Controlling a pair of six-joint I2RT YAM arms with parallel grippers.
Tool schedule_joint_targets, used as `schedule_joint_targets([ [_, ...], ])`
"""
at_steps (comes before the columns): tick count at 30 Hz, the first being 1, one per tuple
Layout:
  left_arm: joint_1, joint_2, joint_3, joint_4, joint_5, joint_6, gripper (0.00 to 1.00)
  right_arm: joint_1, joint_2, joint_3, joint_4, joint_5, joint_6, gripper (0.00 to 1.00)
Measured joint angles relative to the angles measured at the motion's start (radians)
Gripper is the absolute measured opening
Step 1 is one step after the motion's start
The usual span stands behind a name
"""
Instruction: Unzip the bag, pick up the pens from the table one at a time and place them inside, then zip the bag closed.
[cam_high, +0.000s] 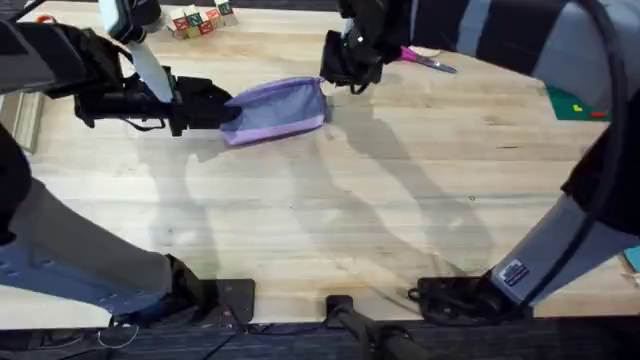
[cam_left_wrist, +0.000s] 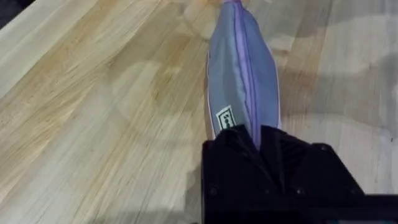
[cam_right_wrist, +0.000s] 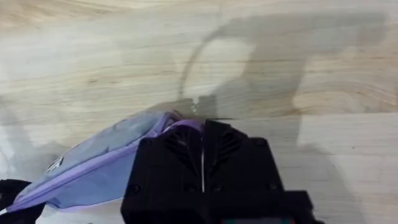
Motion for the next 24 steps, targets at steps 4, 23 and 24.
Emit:
schedule_joint_targets([
  [4, -0.003, 0.0, 0.0, 0.0, 0.005, 0.0, 0.043, -0.018, 0.0, 0.003, -0.02, -0.028, -0.001, 0.03],
  [23, -0.004, 0.0, -0.001, -0.003, 0.006, 0.0, 0.042, -0.028, -0.015, -0.055, -0.008, -0.031, 0.06, 0.03],
  [24, -0.004, 0.0, -0.001, -0.003, 0.006, 0.0, 0.042, -0.028, -0.023, -0.055, -0.009, -0.029, 0.06, 0.032],
])
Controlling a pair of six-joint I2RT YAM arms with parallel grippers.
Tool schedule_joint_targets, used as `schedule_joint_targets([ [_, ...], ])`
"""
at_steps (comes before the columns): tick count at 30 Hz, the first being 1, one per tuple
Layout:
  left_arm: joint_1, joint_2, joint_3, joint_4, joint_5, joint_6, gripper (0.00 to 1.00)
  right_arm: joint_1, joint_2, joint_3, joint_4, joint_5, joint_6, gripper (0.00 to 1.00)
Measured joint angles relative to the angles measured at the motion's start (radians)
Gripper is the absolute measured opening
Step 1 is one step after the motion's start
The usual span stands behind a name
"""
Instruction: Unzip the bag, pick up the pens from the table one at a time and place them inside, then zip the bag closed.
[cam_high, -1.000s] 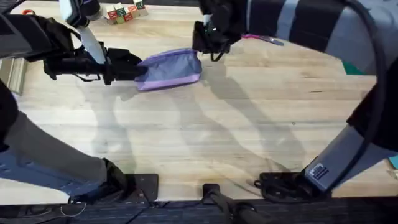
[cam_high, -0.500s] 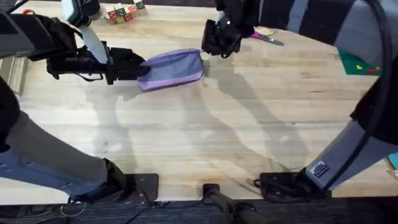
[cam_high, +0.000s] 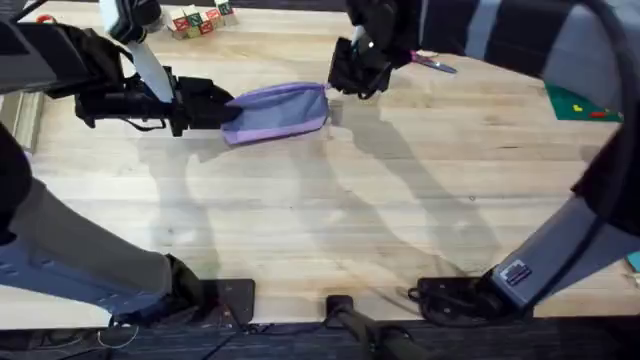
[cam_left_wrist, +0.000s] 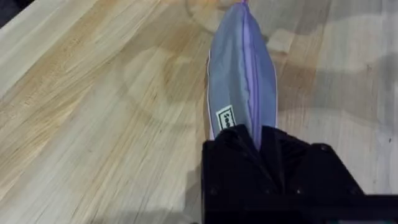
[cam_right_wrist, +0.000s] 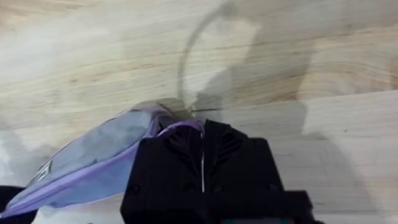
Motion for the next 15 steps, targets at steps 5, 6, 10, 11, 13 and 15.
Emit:
schedule_joint_targets([
  [5, 0.012, 0.0, -0.001, 0.0, -0.011, 0.0, 0.042, -0.046, -0.071, 0.0, -0.024, 0.107, 0.003, 0.676],
  [6, 0.015, 0.0, -0.001, 0.0, -0.013, 0.0, 0.042, -0.061, -0.088, 0.0, -0.034, 0.118, 0.002, 0.806],
  [10, 0.016, 0.0, -0.001, -0.002, -0.014, 0.0, 0.042, -0.079, -0.181, 0.0, -0.071, 0.138, -0.017, 0.994],
  [11, 0.016, 0.0, -0.001, -0.002, -0.014, 0.0, 0.042, -0.072, -0.205, 0.0, -0.076, 0.139, -0.024, 0.995],
  [13, 0.016, 0.0, -0.001, -0.002, -0.014, 0.0, 0.042, -0.048, -0.256, 0.0, -0.076, 0.138, -0.057, 0.996],
  [15, 0.016, 0.0, -0.001, -0.002, -0.014, 0.0, 0.042, -0.021, -0.299, 0.0, -0.077, 0.138, -0.104, 0.996],
])
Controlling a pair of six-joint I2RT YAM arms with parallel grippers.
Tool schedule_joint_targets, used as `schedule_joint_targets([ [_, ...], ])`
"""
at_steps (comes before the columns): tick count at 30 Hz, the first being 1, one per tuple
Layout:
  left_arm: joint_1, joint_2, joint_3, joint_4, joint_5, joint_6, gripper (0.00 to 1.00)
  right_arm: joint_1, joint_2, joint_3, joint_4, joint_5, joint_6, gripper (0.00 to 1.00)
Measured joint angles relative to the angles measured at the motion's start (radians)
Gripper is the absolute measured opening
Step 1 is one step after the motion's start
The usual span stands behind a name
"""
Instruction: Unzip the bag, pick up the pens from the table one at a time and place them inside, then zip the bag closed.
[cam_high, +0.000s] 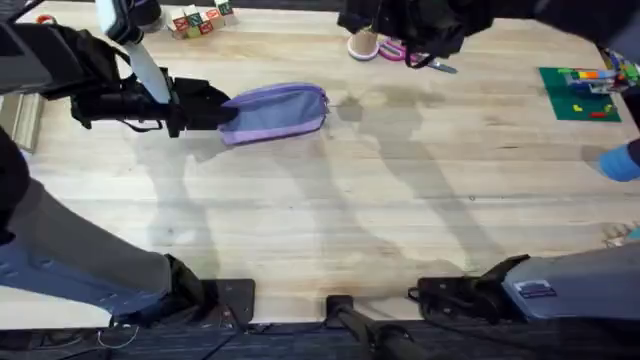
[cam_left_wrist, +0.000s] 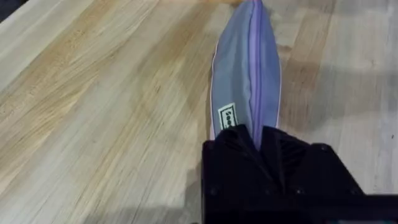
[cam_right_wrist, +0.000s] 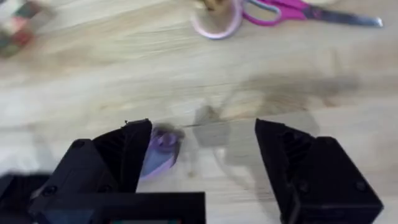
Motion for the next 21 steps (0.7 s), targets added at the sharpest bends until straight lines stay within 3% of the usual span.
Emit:
schedule_joint_targets([
  [3, 0.0, 0.0, 0.0, 0.001, -0.001, 0.0, 0.085, 0.039, -0.041, 0.0, 0.0, 0.0, -0.08, 0.996],
  [9, 0.014, 0.0, 0.0, 0.0, -0.005, -0.004, 0.947, 0.085, -0.05, 0.0, -0.003, 0.0, -0.172, 0.996],
  [11, 0.015, 0.0, 0.0, 0.001, -0.006, -0.003, 0.989, 0.087, -0.05, 0.0, -0.002, 0.0, -0.184, 0.996],
  [17, 0.017, -0.004, 0.0, -0.025, -0.016, -0.004, 0.996, 0.087, -0.05, 0.0, -0.021, 0.0, -0.25, 0.996],
  [21, 0.018, -0.103, 0.0, -0.053, -0.088, -0.019, 0.996, 0.087, -0.054, 0.0, -0.095, 0.0, -0.296, 0.996],
])
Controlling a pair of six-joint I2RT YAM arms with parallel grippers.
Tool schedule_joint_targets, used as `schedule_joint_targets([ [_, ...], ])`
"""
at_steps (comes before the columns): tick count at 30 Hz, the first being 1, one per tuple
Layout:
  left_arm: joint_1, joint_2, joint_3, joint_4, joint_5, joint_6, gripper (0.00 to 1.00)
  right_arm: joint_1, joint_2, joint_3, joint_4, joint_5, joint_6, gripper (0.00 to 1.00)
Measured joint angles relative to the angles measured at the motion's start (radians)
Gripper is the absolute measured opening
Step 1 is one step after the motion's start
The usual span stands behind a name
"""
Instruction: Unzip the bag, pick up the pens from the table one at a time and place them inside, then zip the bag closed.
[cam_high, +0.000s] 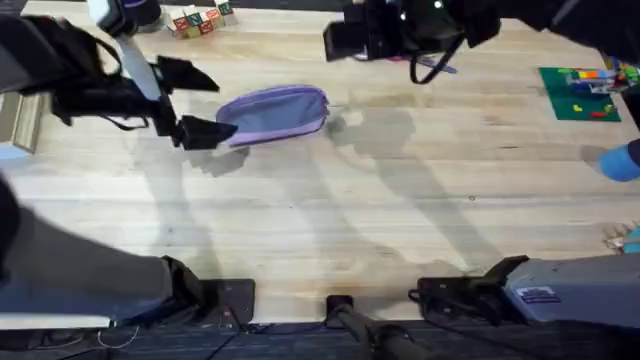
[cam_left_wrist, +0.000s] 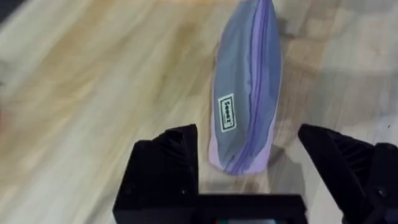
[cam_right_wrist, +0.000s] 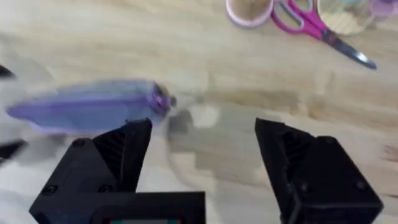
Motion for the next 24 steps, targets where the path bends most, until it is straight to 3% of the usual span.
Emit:
schedule_joint_targets([
  [3, 0.0, -0.146, 0.0, -0.002, -0.079, -0.07, 0.995, 0.0, -0.026, 0.0, -0.068, 0.0, -0.017, 0.995],
  [7, 0.0, -0.344, 0.004, -0.003, -0.167, -0.22, 0.995, 0.0, -0.104, 0.0, -0.155, 0.0, -0.05, 0.995],
  [14, 0.0, -0.614, 0.02, -0.018, -0.315, -0.628, 0.995, 0.0, -0.237, 0.0, -0.312, 0.011, -0.119, 0.996],
  [18, 0.0, -0.724, 0.023, -0.092, -0.35, -0.814, 0.996, 0.0, -0.283, 0.0, -0.392, 0.066, -0.136, 0.995],
  [24, 0.0, -0.81, 0.023, -0.223, -0.373, -0.952, 0.995, 0.0, -0.335, 0.0, -0.472, 0.135, -0.139, 0.996],
])
